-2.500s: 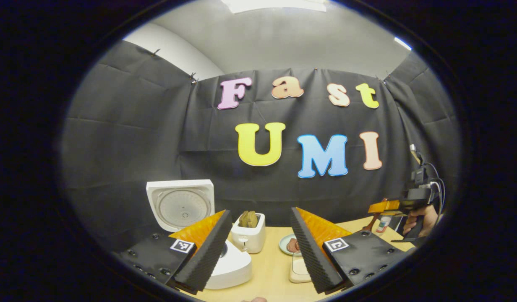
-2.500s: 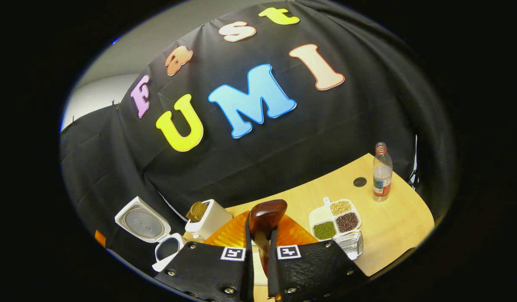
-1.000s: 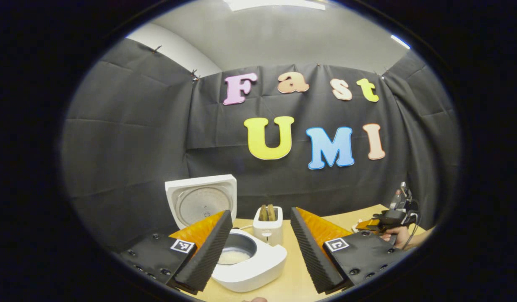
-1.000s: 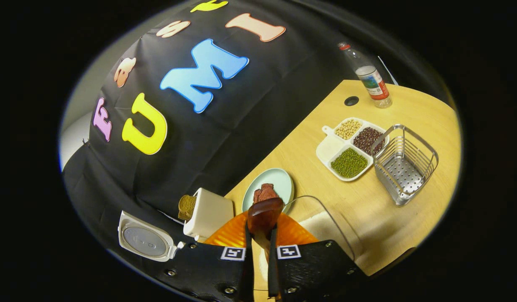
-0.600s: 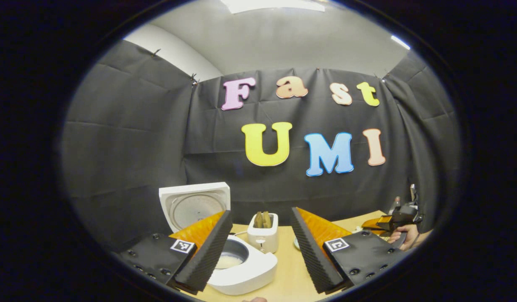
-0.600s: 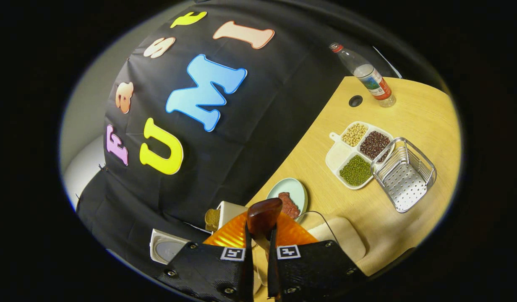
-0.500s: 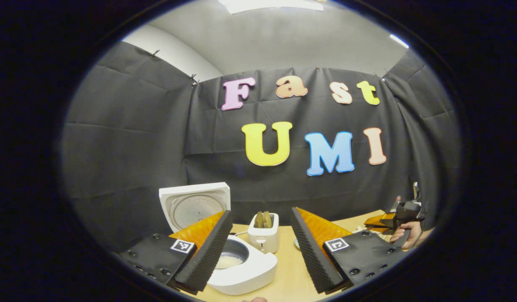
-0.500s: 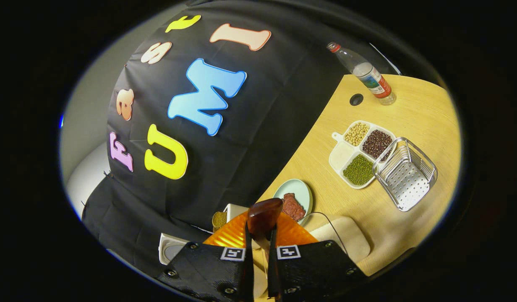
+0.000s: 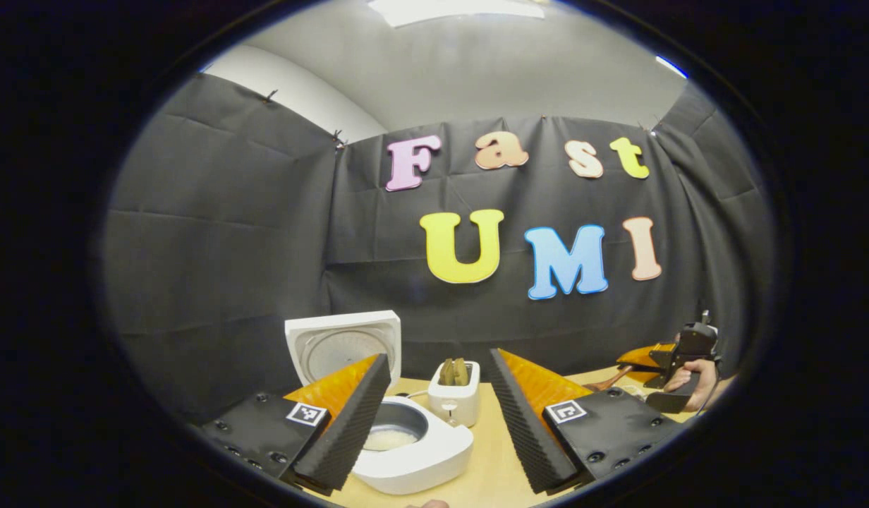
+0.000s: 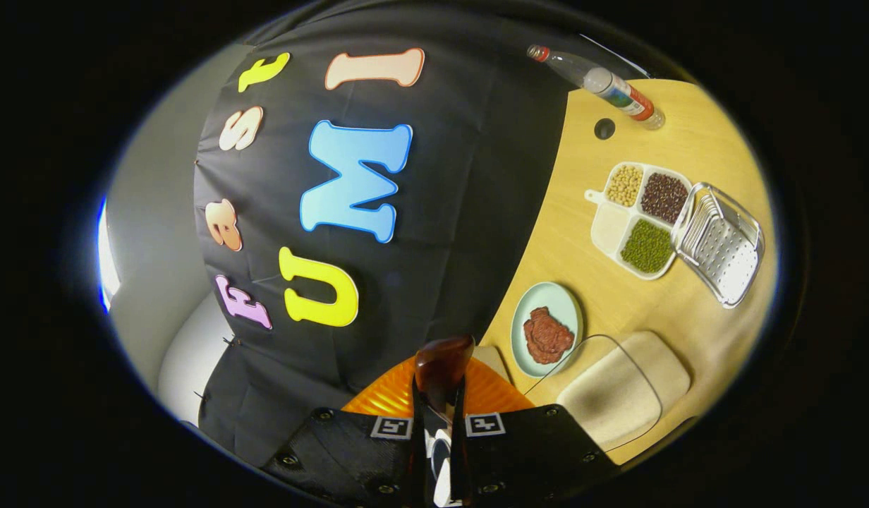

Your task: Close the left gripper, press the button to open the rice cooker; take a wooden spoon from the chopstick holder with the right hand, scoop a spoonful of rice and pour it into the rice cooker, then put the wooden spoon back into the chopstick holder.

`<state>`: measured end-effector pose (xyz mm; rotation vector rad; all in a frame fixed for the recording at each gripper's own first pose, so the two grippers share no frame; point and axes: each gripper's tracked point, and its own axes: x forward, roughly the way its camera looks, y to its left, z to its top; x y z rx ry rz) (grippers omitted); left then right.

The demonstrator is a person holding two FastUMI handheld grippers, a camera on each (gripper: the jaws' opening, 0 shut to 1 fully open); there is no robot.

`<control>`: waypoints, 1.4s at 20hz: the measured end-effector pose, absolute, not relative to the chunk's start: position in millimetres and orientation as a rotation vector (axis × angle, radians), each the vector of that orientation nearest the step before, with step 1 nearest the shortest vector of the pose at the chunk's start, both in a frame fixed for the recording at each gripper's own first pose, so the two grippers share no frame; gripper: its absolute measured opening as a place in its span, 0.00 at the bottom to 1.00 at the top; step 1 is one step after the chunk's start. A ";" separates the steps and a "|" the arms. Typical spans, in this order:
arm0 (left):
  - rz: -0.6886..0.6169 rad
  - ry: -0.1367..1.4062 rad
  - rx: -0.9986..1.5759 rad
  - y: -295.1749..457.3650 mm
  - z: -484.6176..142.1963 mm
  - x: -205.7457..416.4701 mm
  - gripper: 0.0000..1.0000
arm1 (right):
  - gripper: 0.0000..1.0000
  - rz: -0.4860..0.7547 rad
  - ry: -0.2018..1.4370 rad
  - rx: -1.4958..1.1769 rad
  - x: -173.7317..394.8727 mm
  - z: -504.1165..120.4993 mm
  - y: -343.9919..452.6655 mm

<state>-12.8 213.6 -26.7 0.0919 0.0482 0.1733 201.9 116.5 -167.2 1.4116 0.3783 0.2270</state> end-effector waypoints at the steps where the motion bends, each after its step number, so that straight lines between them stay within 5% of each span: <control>1: 0.183 0.048 0.093 218.1 -27.1 -14.4 0.97 | 0.13 0.249 0.382 1.413 203.7 -160.2 126.3; 10: 0.232 0.057 0.100 243.3 -33.0 -19.3 0.99 | 0.13 0.438 0.445 1.378 223.9 -122.0 234.8; 28: 0.314 0.055 0.100 291.5 -38.6 -29.0 0.97 | 0.13 0.569 0.598 1.236 260.9 -132.4 416.4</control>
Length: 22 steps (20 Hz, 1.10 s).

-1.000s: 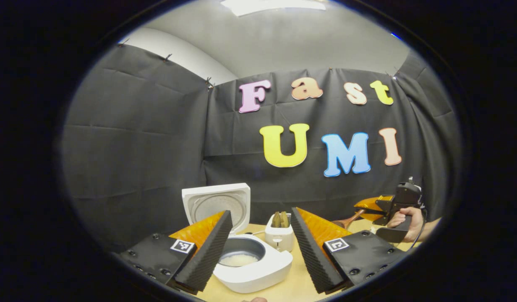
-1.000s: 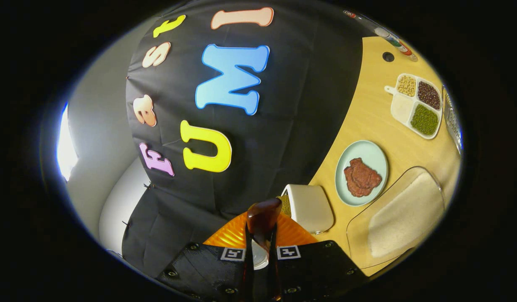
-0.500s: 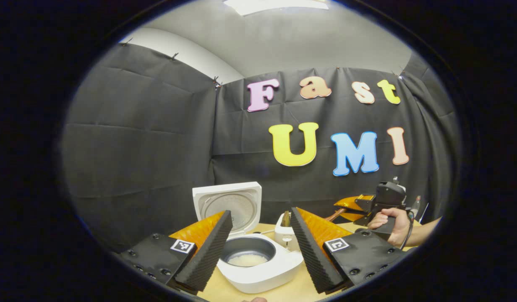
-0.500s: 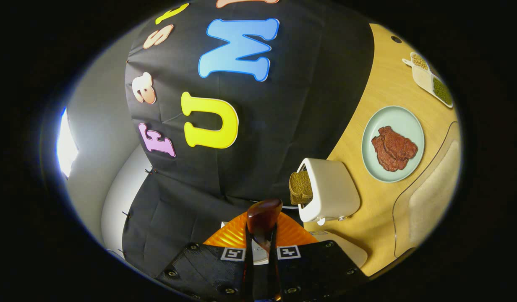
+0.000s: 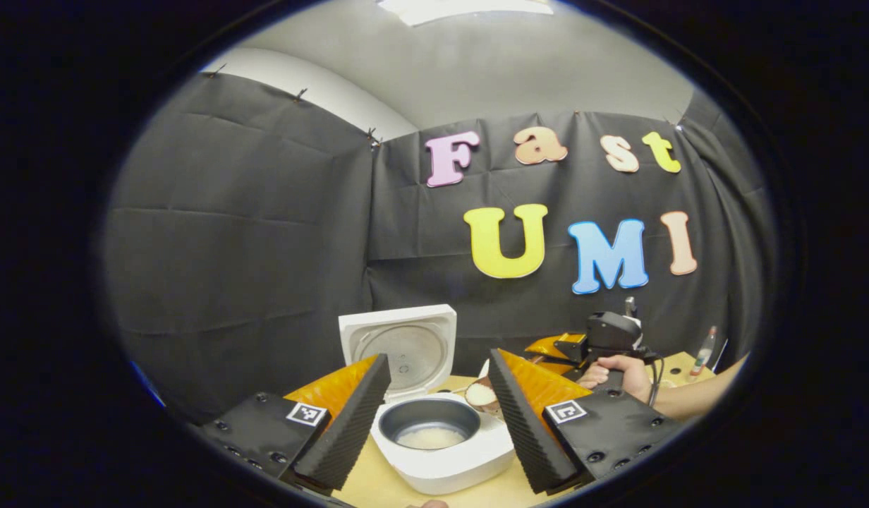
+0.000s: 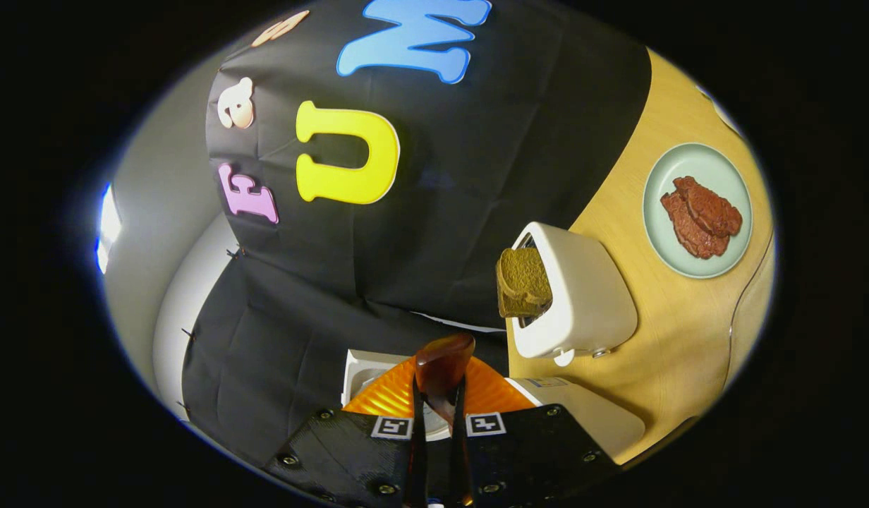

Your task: Close the left gripper, press the button to open the rice cooker; take a wooden spoon from the chopstick holder with the right hand, scoop a spoonful of rice and pour it into the rice cooker, then put the wooden spoon back into the chopstick holder.

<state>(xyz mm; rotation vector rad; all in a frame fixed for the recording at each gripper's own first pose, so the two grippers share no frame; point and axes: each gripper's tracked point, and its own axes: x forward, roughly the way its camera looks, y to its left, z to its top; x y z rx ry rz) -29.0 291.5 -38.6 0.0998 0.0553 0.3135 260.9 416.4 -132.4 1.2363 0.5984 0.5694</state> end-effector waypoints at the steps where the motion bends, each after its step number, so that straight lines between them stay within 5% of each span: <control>1: 0.320 0.056 0.098 294.3 -39.4 -31.3 0.97 | 0.13 0.578 0.607 1.216 261.7 -133.5 426.4; 12: 0.356 0.065 0.092 308.4 -45.1 -43.8 0.95 | 0.13 0.724 0.613 0.797 249.8 -144.9 517.2; 22: 0.401 0.065 0.050 317.5 -57.9 -58.1 0.95 | 0.13 1.008 0.307 -0.013 212.6 -125.2 559.3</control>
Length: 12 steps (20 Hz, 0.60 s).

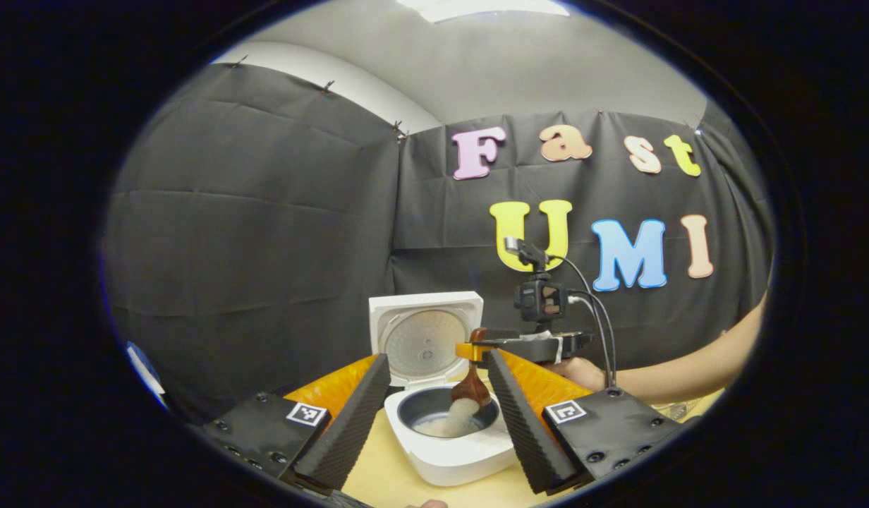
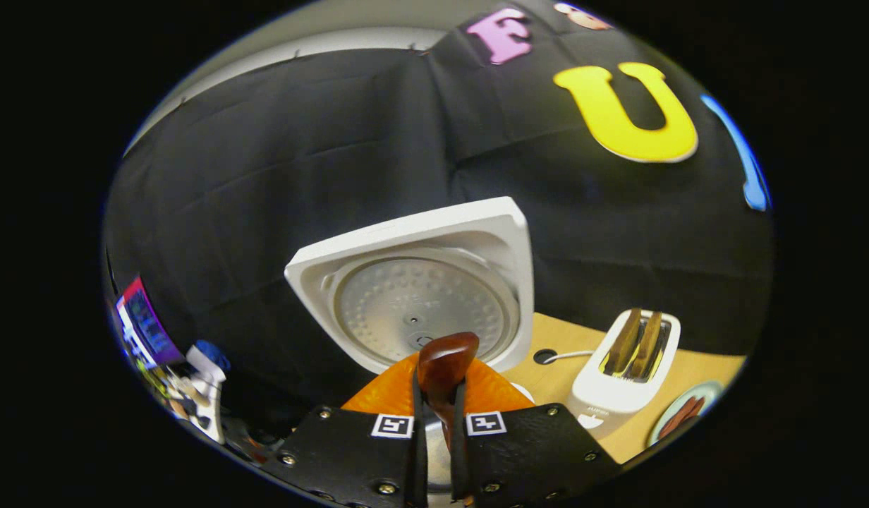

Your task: Close the left gripper, press the button to open the rice cooker; take a wooden spoon from the chopstick holder with the right hand, scoop a spoonful of rice and pour it into the rice cooker, then put the wooden spoon back into the chopstick holder.

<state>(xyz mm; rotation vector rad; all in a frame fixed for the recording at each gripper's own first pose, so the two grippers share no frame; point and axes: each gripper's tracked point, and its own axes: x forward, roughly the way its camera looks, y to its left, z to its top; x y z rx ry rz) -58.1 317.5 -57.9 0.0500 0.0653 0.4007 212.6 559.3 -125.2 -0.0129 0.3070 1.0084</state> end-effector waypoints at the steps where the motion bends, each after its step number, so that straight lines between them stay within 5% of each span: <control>1: 0.406 0.063 0.047 318.0 -59.2 -59.9 0.96 | 0.13 1.034 0.265 -0.095 208.4 -122.0 559.7; 5: 0.438 0.062 0.024 327.2 -64.3 -69.6 0.96 | 0.13 1.124 0.201 -0.212 205.0 -121.1 568.2; 12: 0.458 0.048 -0.004 333.4 -58.3 -83.4 0.97 | 0.13 0.986 0.365 0.311 229.1 -97.2 533.1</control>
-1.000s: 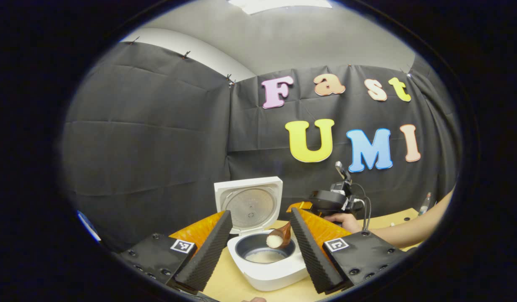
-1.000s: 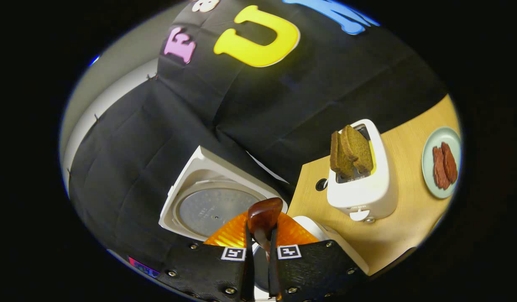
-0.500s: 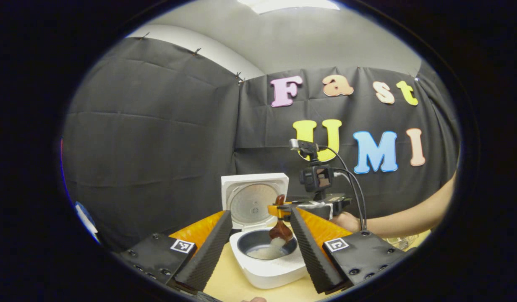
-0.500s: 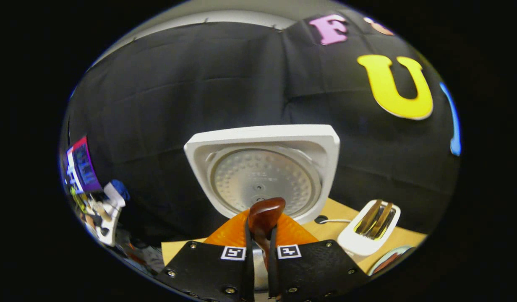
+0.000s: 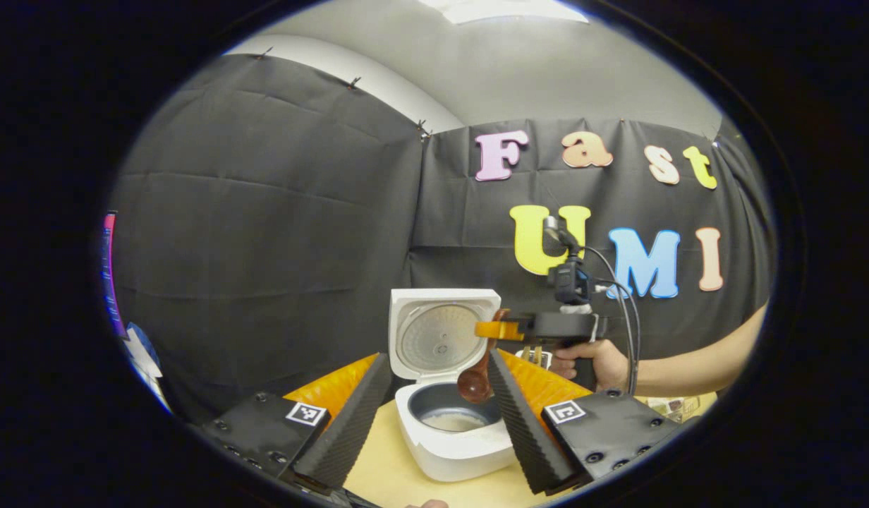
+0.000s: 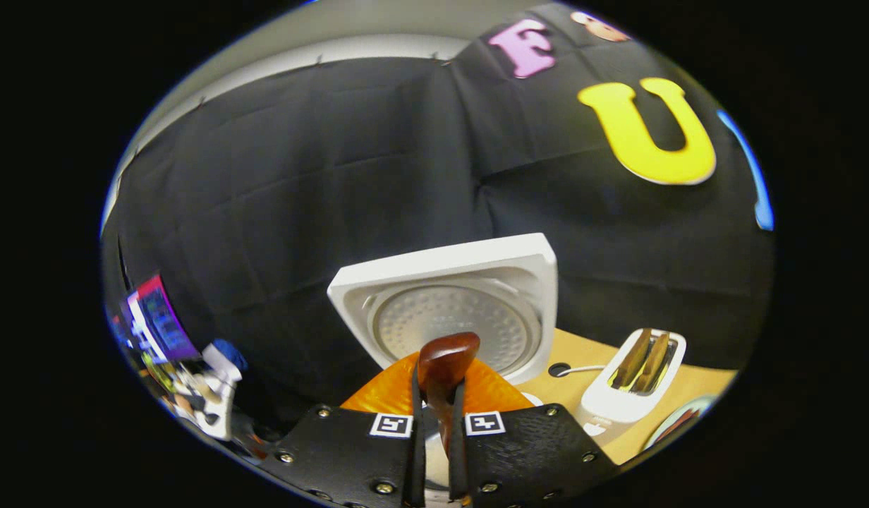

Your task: Close the left gripper, press the button to open the rice cooker; take a wooden spoon from the chopstick holder with the right hand, scoop a spoonful of rice and pour it into the rice cooker, then put the wooden spoon back into the chopstick holder.

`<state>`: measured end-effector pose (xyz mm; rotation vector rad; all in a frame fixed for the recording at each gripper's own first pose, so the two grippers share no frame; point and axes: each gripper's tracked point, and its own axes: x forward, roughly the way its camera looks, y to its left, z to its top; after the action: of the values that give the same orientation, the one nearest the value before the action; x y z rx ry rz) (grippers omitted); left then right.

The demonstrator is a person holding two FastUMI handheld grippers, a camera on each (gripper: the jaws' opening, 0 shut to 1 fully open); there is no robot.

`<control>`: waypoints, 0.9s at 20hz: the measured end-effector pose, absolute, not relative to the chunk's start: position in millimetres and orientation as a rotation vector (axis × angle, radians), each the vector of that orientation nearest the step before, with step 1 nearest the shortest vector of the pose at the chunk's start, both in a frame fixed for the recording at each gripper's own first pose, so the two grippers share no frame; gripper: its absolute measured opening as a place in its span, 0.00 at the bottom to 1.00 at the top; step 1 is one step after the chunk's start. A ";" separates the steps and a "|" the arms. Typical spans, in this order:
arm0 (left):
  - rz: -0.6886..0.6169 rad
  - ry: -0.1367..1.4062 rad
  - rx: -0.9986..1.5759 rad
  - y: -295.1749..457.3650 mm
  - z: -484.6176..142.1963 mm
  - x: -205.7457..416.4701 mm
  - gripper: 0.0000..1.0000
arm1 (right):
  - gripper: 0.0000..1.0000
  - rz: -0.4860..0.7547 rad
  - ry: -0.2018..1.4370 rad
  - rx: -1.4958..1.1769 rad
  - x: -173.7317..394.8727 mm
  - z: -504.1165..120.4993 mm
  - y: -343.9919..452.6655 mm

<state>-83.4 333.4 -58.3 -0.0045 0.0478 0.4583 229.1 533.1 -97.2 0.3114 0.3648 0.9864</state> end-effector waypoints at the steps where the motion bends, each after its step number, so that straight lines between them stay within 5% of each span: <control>1: 0.451 0.047 -0.007 330.2 -54.9 -79.3 0.97 | 0.13 0.950 0.393 0.415 236.5 -91.3 521.1; 5: 0.407 0.043 -0.009 317.3 -53.1 -67.4 0.97 | 0.13 0.840 0.467 0.668 258.6 -87.3 468.6; 18: 0.186 0.039 -0.001 245.3 -48.6 -3.9 0.97 | 0.13 0.598 0.417 0.863 253.0 -95.2 296.5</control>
<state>-3.9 245.3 -48.6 -0.0009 0.0392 0.1858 253.0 296.5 -95.2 0.8628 0.4174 0.5982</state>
